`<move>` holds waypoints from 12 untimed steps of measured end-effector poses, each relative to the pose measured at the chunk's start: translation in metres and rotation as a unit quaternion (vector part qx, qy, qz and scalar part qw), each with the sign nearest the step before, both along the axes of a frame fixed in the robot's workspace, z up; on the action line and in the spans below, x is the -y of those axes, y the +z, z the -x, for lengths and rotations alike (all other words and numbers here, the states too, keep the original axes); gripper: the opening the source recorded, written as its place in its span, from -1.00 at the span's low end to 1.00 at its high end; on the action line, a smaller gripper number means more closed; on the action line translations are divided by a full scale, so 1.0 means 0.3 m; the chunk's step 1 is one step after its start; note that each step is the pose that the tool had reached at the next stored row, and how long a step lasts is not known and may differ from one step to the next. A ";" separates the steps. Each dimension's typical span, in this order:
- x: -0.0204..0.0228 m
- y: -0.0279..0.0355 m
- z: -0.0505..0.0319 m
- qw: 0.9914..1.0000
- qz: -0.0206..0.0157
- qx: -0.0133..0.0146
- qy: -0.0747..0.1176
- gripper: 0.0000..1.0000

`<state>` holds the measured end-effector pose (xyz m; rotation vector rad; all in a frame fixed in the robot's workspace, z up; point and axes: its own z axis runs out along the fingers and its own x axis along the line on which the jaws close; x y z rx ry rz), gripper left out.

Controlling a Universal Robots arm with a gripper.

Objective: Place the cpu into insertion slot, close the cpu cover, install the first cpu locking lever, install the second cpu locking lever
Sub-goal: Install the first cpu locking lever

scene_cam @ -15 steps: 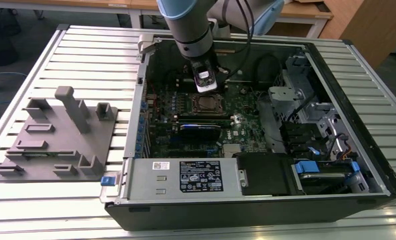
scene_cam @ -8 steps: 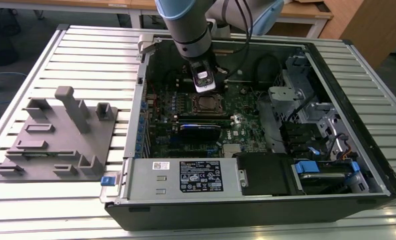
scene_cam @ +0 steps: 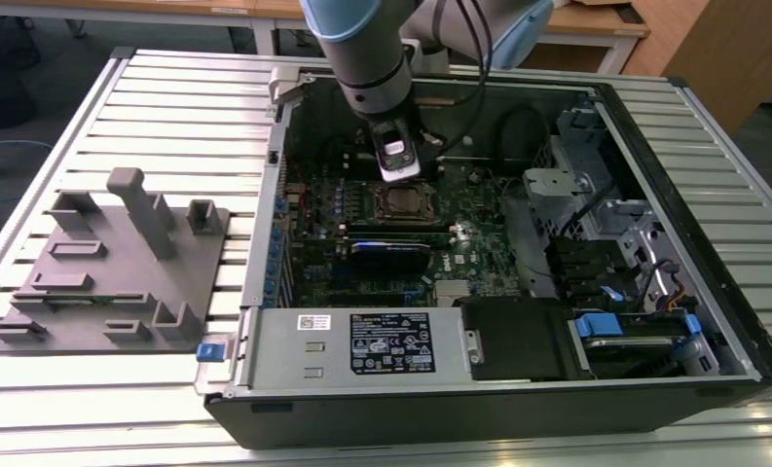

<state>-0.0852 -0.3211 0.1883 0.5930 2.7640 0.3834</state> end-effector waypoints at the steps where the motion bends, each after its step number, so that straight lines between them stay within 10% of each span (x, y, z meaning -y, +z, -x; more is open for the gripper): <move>1: 0.000 -0.001 0.000 1.000 0.001 0.000 0.000 -0.79; 12: 0.000 -0.010 0.000 1.000 0.013 0.004 0.000 -0.79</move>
